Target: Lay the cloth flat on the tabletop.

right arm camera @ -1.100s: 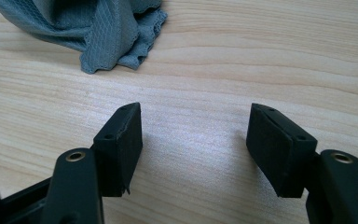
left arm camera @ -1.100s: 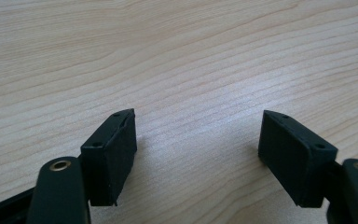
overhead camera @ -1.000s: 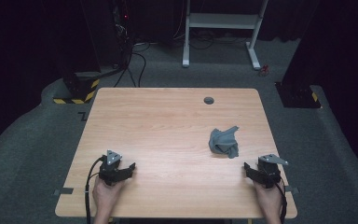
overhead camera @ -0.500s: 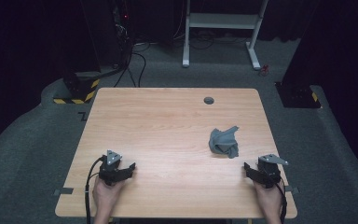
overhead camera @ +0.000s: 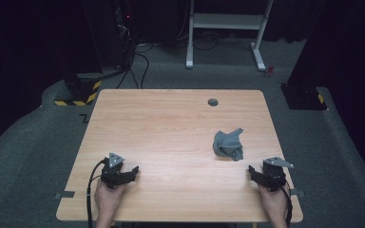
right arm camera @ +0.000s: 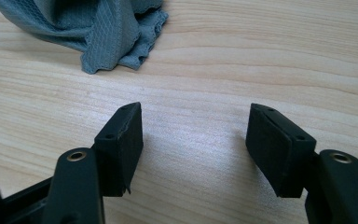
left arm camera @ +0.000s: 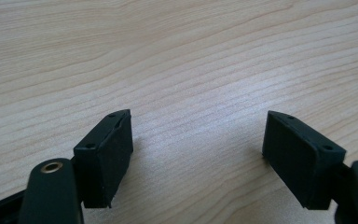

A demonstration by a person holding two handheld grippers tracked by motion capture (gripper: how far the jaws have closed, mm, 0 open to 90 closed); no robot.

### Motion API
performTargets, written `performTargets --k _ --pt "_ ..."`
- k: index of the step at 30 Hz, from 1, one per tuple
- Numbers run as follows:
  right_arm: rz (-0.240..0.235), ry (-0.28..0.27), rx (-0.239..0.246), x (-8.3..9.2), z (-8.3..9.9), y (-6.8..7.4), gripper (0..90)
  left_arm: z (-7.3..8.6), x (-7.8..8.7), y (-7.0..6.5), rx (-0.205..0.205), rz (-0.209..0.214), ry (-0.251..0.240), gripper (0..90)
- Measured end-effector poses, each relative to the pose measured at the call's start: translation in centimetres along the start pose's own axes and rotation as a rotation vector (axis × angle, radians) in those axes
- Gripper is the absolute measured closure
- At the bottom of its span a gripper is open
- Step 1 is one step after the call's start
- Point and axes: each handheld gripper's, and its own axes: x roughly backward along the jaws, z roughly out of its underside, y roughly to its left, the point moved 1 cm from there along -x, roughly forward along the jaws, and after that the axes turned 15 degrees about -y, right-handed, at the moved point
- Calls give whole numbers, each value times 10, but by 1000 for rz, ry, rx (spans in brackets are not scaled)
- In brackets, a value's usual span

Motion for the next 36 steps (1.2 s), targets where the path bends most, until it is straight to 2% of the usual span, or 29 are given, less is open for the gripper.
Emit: performTargets --k 13,21,26,34,36 --pt "-4 1 0 1 0 1 365 0 -1 -2 -21 7 14 203" --pt "-13 0 5 1 0 1 390 0 -2 -3 -15 13 16 181" --pt "-38 -22 -21 5 0 3 399 0 -2 -3 -17 13 16 178" --pt "-73 -54 4 9 -4 13 431 0 -2 -3 -23 16 18 171" --pt "-84 -57 23 8 -6 18 437 0 -2 -3 -23 18 18 170"
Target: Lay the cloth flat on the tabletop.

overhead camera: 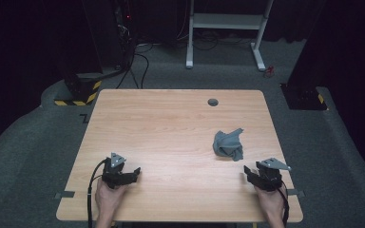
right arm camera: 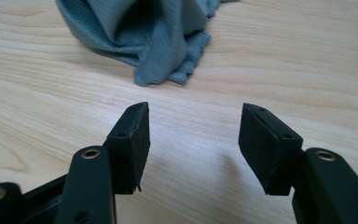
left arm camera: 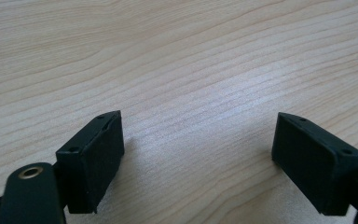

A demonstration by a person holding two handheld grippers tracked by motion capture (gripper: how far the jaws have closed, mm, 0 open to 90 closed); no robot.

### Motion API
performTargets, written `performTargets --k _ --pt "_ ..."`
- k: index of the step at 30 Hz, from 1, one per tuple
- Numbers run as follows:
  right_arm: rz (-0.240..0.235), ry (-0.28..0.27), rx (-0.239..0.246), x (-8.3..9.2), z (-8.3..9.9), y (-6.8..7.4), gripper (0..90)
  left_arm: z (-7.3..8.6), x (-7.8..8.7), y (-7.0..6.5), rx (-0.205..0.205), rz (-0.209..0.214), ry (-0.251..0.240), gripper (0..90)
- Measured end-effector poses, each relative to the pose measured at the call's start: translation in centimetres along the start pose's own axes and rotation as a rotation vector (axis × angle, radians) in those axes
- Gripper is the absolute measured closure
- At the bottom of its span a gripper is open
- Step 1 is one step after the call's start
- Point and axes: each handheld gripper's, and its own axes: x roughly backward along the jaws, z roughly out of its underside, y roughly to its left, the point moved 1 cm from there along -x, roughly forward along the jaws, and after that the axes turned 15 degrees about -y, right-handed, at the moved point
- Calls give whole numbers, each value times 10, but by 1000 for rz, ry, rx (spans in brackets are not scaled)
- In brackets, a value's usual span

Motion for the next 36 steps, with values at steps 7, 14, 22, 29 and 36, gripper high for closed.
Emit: performTargets --k 7,14,22,29,36 --pt "-40 -18 40 -6 -10 14 447 0 0 0 1 1 0 167" --pt "-92 -25 85 -17 -20 30 450 0 0 0 1 0 1 168" --pt "-121 -24 124 -34 -30 44 438 0 0 0 1 0 1 169" --pt "-125 -9 118 -51 -36 50 419 0 0 0 2 0 1 169" --pt "-105 15 124 -69 -43 50 422 0 0 0 -1 -1 1 171"
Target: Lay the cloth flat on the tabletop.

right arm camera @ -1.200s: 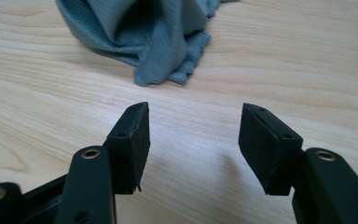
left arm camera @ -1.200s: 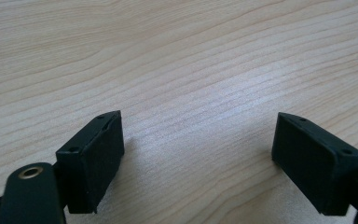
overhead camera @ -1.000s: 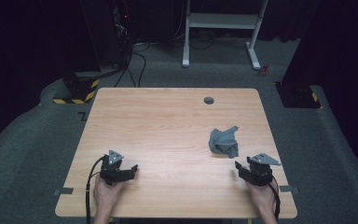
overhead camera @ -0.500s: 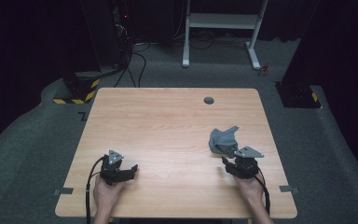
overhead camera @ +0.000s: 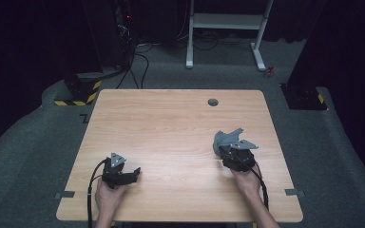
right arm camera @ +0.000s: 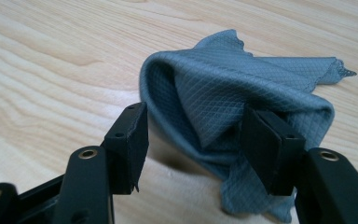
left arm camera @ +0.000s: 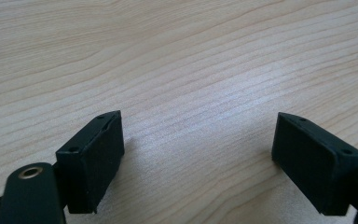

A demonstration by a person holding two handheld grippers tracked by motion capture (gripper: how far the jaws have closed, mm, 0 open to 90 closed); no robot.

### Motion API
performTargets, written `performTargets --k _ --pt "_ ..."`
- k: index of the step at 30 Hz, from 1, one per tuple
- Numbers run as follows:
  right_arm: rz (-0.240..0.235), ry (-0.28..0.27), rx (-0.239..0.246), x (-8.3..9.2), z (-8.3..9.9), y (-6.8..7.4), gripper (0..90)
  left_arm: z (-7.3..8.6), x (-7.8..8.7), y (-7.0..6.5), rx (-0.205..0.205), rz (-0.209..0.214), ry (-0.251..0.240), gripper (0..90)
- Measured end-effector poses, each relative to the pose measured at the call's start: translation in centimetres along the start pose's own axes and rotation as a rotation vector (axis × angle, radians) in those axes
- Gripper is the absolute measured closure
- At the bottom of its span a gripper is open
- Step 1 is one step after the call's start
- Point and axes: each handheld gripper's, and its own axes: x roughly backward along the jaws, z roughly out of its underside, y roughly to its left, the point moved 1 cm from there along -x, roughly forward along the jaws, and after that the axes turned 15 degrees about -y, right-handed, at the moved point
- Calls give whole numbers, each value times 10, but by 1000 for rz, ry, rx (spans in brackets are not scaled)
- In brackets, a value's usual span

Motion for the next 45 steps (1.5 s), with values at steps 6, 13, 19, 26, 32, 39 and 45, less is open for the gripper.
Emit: performTargets --k 6,13,19,26,32,39,45 --pt "12 24 -6 -11 -1 -3 439 0 0 0 1 0 0 171" --pt "-8 73 -6 -21 4 -4 592 0 0 0 4 -1 -1 174" --pt "-41 71 -17 -20 4 -7 844 0 0 0 4 -2 -1 174" --pt "-68 57 -14 -17 2 -2 870 0 0 0 4 -2 -1 174" --pt "-102 35 -7 -13 -1 7 871 0 0 0 3 -2 -1 174" --pt "-141 24 -13 -11 -2 17 871 0 0 0 3 -2 -1 175" --pt "-171 18 2 -11 -5 27 871 0 0 0 4 -2 -1 175"
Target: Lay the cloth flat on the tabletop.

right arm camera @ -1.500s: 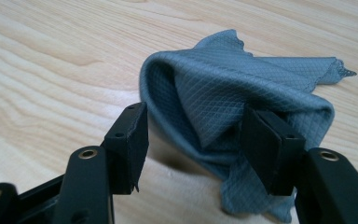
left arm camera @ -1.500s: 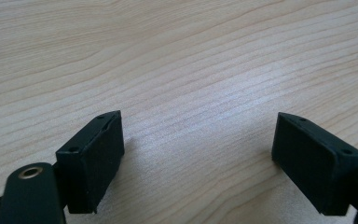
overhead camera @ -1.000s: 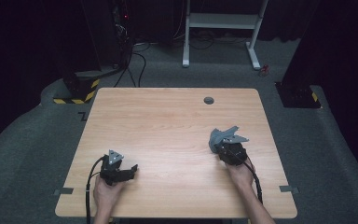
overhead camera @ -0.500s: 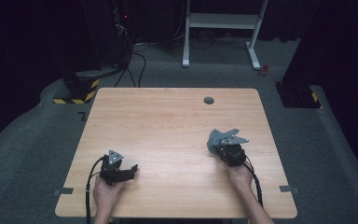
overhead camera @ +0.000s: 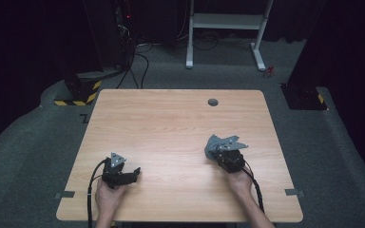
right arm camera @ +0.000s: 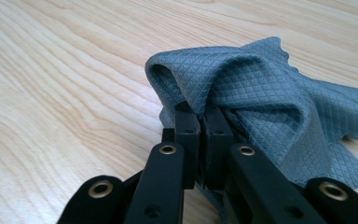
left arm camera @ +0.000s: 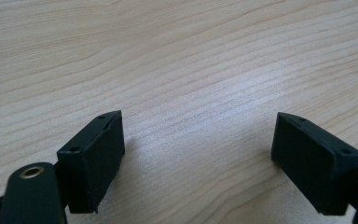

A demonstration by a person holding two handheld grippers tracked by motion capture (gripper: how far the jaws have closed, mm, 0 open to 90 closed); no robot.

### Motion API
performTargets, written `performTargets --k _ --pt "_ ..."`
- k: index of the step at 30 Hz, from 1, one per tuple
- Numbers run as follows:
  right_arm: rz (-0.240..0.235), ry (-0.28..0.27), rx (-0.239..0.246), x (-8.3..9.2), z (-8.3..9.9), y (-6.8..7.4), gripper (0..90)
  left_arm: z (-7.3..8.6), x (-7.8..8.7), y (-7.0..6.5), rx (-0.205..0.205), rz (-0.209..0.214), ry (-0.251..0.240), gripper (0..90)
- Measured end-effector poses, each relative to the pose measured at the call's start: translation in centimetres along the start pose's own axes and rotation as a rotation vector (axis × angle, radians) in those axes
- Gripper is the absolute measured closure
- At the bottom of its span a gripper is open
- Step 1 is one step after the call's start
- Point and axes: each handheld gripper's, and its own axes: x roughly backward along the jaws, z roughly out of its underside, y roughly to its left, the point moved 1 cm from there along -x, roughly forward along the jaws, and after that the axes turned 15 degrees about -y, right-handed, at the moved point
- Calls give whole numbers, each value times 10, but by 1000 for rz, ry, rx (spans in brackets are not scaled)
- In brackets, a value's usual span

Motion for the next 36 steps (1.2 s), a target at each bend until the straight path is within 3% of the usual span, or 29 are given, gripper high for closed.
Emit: performTargets --k 32,34,36 --pt "-206 -9 60 -24 -14 80 867 0 0 0 -3 2 0 180" --pt "-217 -2 60 -26 -12 82 858 0 0 -1 -6 4 -2 192" --pt "-225 8 49 -26 -11 83 788 0 1 -1 -10 8 -3 201"
